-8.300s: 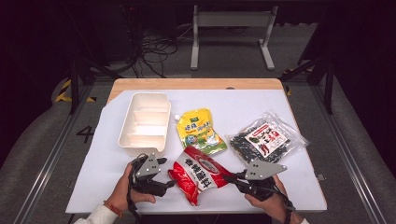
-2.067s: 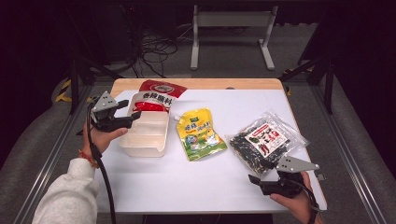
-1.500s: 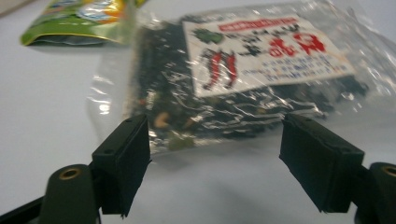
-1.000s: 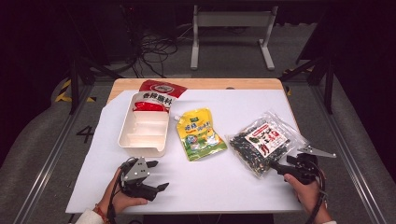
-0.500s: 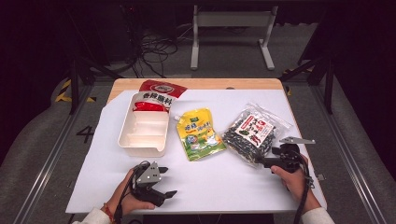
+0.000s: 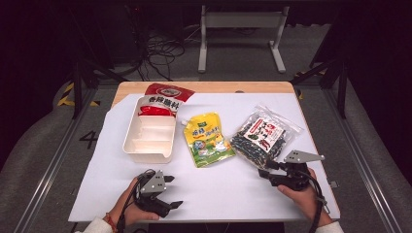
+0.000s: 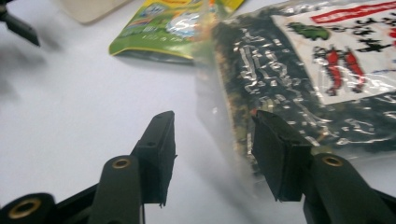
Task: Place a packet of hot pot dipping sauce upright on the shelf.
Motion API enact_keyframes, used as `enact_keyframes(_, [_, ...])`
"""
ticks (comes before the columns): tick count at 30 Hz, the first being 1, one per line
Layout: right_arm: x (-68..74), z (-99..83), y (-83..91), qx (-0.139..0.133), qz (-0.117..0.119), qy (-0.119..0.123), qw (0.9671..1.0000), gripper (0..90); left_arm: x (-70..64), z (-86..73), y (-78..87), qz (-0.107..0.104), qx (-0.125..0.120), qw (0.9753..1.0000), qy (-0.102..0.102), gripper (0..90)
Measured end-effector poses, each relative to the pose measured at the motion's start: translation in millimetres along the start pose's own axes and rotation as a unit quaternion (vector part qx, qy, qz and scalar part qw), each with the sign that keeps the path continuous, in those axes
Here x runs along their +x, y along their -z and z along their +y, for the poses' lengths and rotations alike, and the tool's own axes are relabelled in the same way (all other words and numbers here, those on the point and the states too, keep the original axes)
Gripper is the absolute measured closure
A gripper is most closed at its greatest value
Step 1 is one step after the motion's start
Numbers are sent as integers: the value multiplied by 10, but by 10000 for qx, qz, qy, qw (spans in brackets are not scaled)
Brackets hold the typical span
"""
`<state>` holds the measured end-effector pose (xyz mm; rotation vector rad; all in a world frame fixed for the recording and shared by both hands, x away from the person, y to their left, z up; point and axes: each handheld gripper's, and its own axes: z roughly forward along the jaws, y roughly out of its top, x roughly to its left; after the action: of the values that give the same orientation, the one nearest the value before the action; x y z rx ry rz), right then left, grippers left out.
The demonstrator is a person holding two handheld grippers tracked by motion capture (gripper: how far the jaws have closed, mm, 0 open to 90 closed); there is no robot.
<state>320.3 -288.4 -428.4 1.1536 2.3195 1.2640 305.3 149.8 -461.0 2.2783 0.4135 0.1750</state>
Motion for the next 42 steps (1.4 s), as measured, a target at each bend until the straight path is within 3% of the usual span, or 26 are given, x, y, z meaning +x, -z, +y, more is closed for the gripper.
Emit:
enact_keyframes(4, [53,-5,-47,159,-32,148,9998,545,0,8,-12,-16,44,10000,-2,178])
enact_keyframes(5, [52,-12,-79,230,-148,211,9994,602,-1,9,-21,-31,28,10000,10,178])
enact_keyframes(6, [33,-34,-132,356,-206,227,9989,737,-3,7,-26,-39,37,10000,23,178])
enact_keyframes(11, [-4,-67,-132,491,-166,294,9982,874,11,4,-22,-52,73,10000,33,185])
enact_keyframes(18, [-30,-144,33,660,-53,328,9973,900,3,6,-15,-83,45,9999,36,195])
enact_keyframes(24, [-94,-241,257,943,-86,332,9950,882,-21,42,14,-148,-204,9997,71,204])
enact_keyframes(26, [-139,-249,311,984,-209,183,9948,757,-14,43,2,-158,-185,9996,111,203])
enact_keyframes(27, [-159,-237,337,924,-382,63,9950,733,-16,43,-3,-155,-182,9996,123,202])
enact_keyframes(29, [-162,-226,350,886,-408,19,9952,709,-17,45,-4,-156,-173,9996,127,202])
enact_keyframes(30, [-162,-206,357,791,-474,16,9957,594,-16,48,-6,-157,-172,9997,111,202])
enact_keyframes(31, [-175,-158,347,647,-690,-163,9954,456,-15,52,-8,-162,-179,9996,115,200])
enact_keyframes(32, [-196,-128,329,561,-733,-341,9951,449,-13,55,-10,-163,-191,9996,132,199])
enact_keyframes(34, [-271,-75,249,366,-877,-569,9938,306,-2,59,-17,-172,-208,9995,143,198])
enact_keyframes(36, [-399,-41,130,284,-1036,-968,9895,239,-5,64,-25,-173,-194,9995,178,194])
enact_keyframes(40, [-604,-61,-75,422,-912,-1449,9843,97,-6,105,-19,-281,-348,9988,196,194])
enact_keyframes(42, [-644,-39,-110,372,-844,-1604,9827,139,-2,139,-23,-363,-442,9981,211,194])
